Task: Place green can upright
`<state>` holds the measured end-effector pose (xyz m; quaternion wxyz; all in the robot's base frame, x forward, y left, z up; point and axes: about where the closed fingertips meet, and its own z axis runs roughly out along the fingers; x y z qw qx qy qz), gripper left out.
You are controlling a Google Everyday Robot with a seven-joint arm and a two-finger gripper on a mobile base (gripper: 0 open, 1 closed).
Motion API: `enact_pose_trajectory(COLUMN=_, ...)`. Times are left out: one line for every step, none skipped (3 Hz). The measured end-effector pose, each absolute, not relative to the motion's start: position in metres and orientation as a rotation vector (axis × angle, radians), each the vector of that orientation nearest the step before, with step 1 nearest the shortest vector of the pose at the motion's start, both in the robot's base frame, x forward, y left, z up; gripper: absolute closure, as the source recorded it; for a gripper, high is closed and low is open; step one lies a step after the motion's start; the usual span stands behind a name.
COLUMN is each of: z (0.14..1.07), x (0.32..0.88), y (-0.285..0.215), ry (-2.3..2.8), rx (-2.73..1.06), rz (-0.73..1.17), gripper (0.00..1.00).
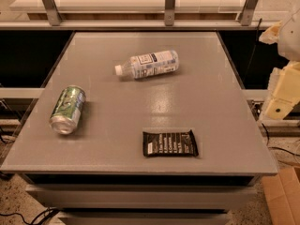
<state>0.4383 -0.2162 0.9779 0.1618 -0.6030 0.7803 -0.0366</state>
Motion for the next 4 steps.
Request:
enact_pose_trajectory(z=0.978, x=0.438, y=-0.216, ry=2.227, rx=-1.721, rz=-0.104, gripper=0.0)
enact_pose_trajectory(z=0.978, x=0.439, y=-0.21, ry=2.256, rx=-1.681, rz=-0.103, gripper=0.0)
enact_pose_trajectory(z=0.98, x=0.444, y=-0.187, ry=2.29, rx=-1.656, rz=-0.101, gripper=0.0)
enact_pose_trajectory(z=0.98, x=0.454, y=-0.149, ry=2.285, rx=-1.685, rz=-0.07, gripper=0.0)
